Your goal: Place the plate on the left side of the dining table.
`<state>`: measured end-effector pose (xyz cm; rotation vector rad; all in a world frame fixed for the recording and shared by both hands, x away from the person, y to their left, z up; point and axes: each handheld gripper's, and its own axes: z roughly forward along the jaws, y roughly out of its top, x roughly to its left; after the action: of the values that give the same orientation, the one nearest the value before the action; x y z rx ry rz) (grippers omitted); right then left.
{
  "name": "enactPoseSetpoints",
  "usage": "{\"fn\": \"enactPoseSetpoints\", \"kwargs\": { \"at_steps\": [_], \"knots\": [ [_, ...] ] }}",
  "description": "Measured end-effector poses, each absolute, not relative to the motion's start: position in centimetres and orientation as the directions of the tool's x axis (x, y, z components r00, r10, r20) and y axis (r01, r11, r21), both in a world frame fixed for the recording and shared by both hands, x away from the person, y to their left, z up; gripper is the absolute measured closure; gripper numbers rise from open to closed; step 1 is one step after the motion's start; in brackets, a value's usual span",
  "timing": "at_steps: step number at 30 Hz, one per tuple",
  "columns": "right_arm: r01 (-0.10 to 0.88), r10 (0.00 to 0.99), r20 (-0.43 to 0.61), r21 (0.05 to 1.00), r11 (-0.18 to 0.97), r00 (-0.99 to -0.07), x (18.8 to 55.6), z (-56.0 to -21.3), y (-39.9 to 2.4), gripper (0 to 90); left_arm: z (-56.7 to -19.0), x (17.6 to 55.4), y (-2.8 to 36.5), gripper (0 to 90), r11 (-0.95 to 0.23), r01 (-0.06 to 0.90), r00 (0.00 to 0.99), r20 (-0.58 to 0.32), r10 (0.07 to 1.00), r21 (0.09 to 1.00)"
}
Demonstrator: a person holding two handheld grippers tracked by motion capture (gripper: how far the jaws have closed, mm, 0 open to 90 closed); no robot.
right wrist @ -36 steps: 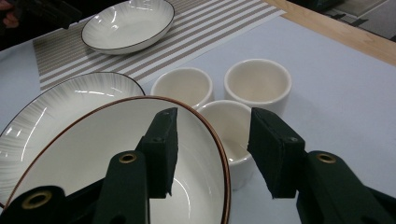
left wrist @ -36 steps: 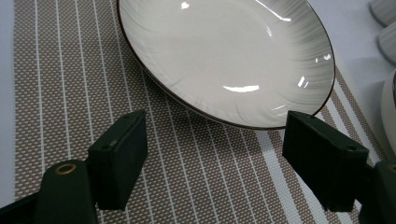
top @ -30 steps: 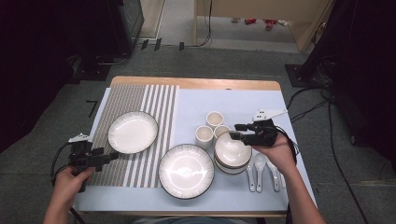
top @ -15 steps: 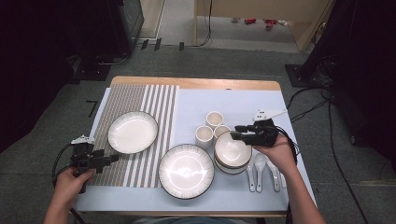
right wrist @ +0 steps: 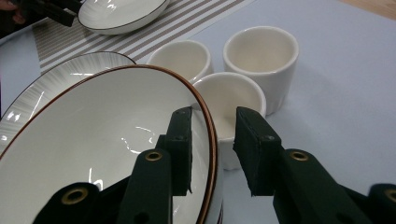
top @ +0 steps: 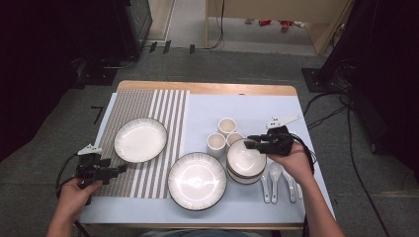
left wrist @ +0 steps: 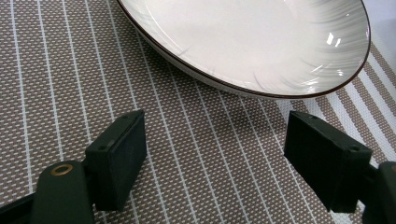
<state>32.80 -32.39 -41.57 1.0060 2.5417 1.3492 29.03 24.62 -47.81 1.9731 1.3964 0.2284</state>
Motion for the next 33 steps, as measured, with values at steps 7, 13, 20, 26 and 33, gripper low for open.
{"fn": "enactPoseSetpoints", "kwargs": {
  "at_steps": [7, 13, 20, 26, 33],
  "knots": [
    [0.513, 0.585, 0.218, 0.758, 0.404, -0.782, 32.8, -41.7, -32.4, 70.7, -47.9, 29.0, 24.5, 21.4, -0.195, 0.744, 0.412, -0.209, 0.887, 0.639],
    [0.506, 0.578, 0.203, 0.748, 0.43, -0.79, 32.7, -41.9, -32.4, 73.5, -48.2, 28.8, 24.6, 18.6, -0.196, 0.728, 0.427, -0.212, 0.879, 0.657],
    [0.518, 0.575, 0.205, 0.725, 0.454, -0.792, 32.7, -42.2, -32.2, 80.0, -48.5, 28.5, 24.9, 16.8, -0.162, 0.718, 0.426, -0.243, 0.872, 0.677],
    [0.53, 0.582, 0.218, 0.724, 0.442, -0.783, 32.7, -42.4, -32.3, 80.2, -48.7, 28.4, 25.0, 13.2, -0.154, 0.704, 0.438, -0.252, 0.863, 0.693],
    [0.514, 0.581, 0.201, 0.735, 0.442, -0.788, 32.5, -42.4, -32.3, 81.5, -48.8, 28.3, 24.9, 12.4, -0.149, 0.701, 0.439, -0.257, 0.861, 0.698]
  ]
}}
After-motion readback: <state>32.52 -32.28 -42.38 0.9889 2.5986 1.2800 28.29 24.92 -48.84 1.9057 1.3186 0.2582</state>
